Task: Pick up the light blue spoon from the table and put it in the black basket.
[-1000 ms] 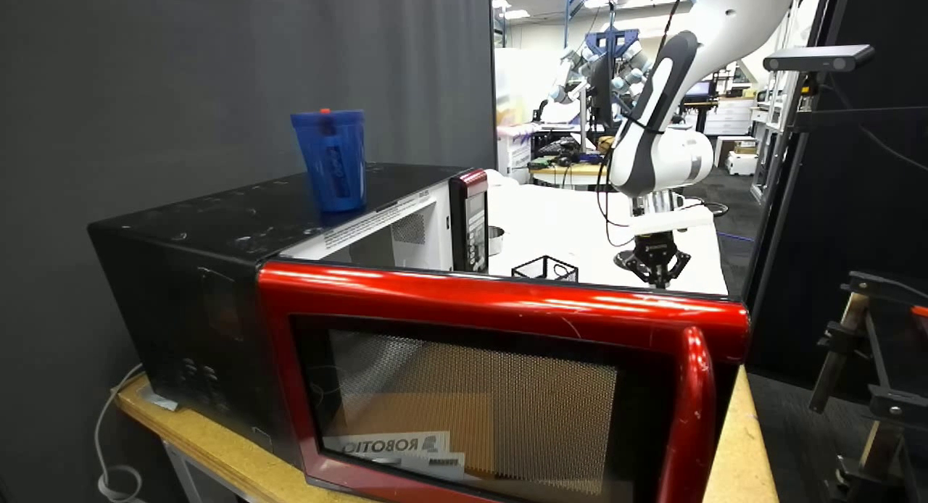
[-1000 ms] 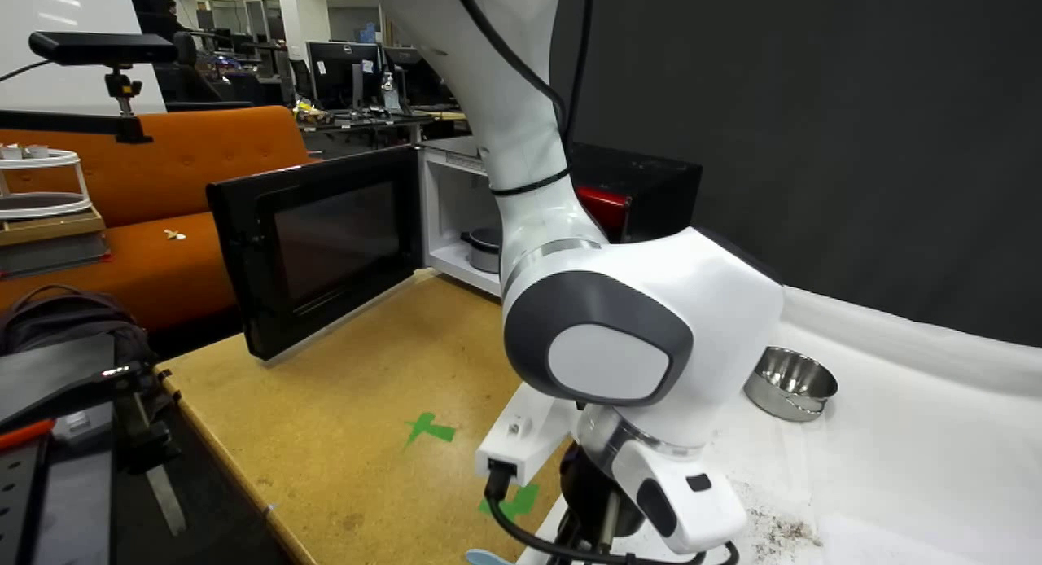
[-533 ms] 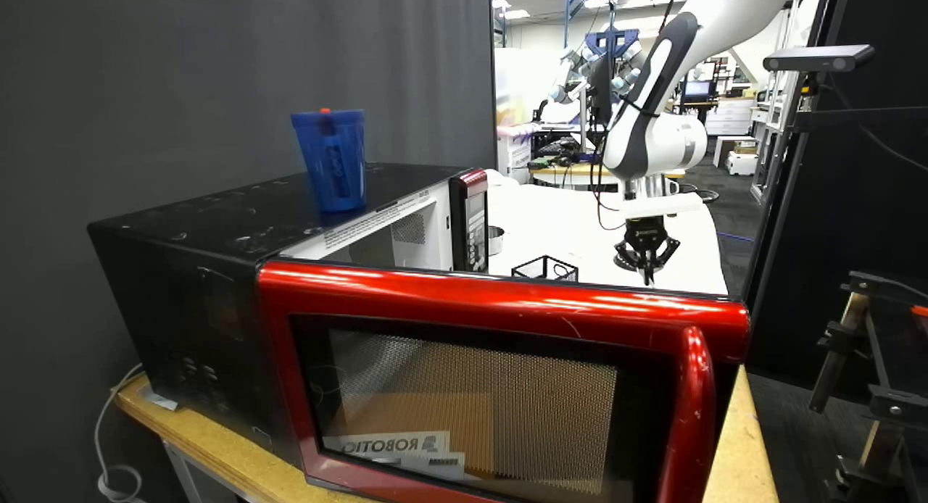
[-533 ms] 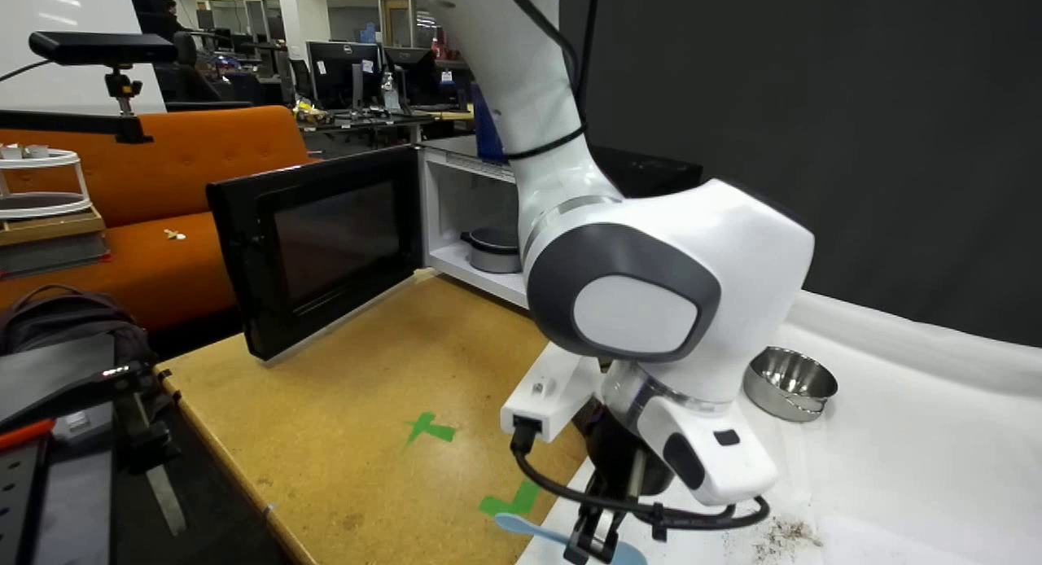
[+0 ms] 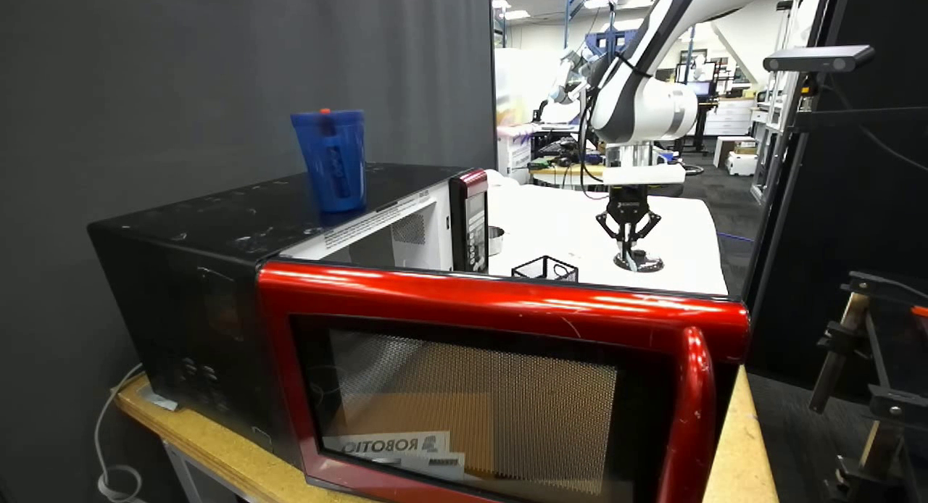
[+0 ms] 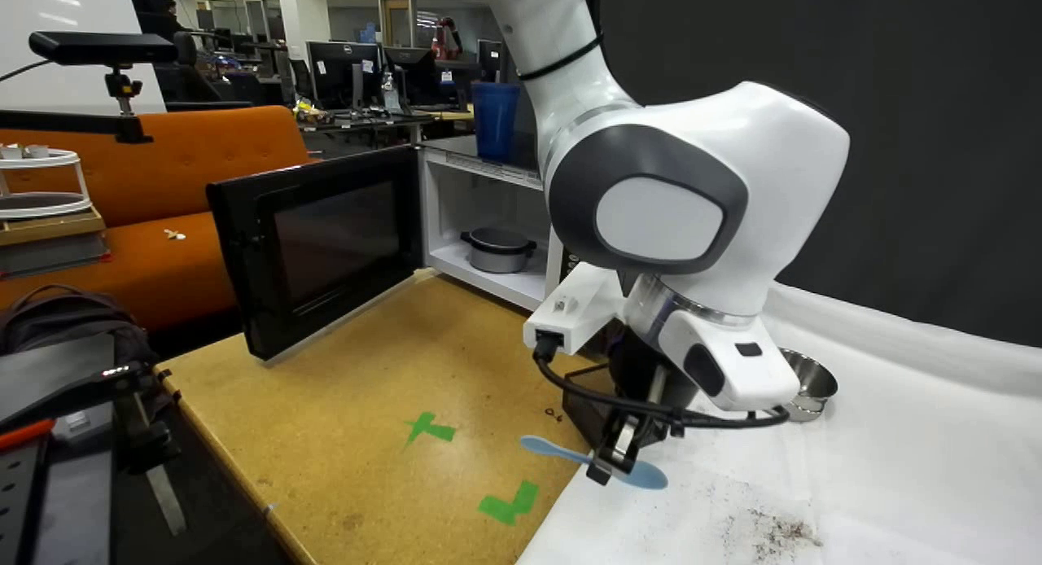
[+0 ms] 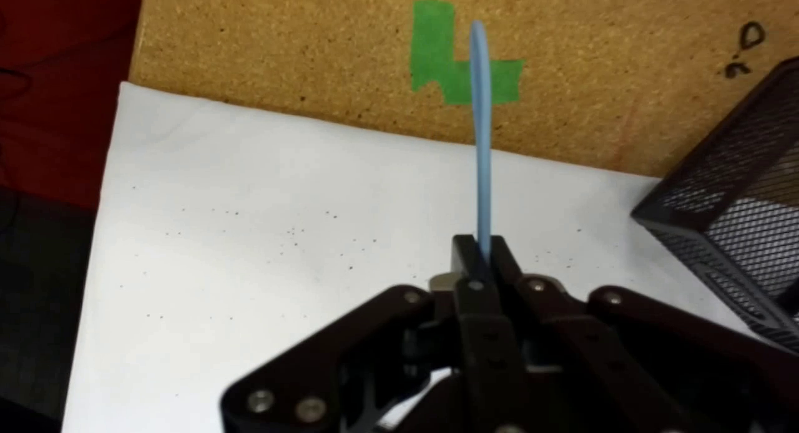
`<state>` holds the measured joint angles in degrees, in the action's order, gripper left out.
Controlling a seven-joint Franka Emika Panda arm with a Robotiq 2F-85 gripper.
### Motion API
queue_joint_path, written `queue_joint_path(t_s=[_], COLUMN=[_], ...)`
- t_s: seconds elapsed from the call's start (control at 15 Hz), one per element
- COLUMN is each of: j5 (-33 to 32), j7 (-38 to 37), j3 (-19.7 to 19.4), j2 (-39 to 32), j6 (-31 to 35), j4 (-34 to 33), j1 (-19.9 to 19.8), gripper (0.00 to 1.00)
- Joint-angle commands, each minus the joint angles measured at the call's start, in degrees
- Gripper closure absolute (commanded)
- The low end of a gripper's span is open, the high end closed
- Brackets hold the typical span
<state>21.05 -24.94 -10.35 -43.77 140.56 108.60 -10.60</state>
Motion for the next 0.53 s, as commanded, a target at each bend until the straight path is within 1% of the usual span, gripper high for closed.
queue_joint_path(t_s=[0.0,0.27,0.47], j5=[2.7,8.3,10.6], j7=[0.7,1.7,0.2], j3=[2.9,7.9,10.2], j2=[2.5,3.7,1.6], j6=[0.2,-1.4,-1.5], j4=[1.1,-0.1,-3.1], j1=[-0.4,-1.0,0.5], gripper=[0.99,0.99,0.99])
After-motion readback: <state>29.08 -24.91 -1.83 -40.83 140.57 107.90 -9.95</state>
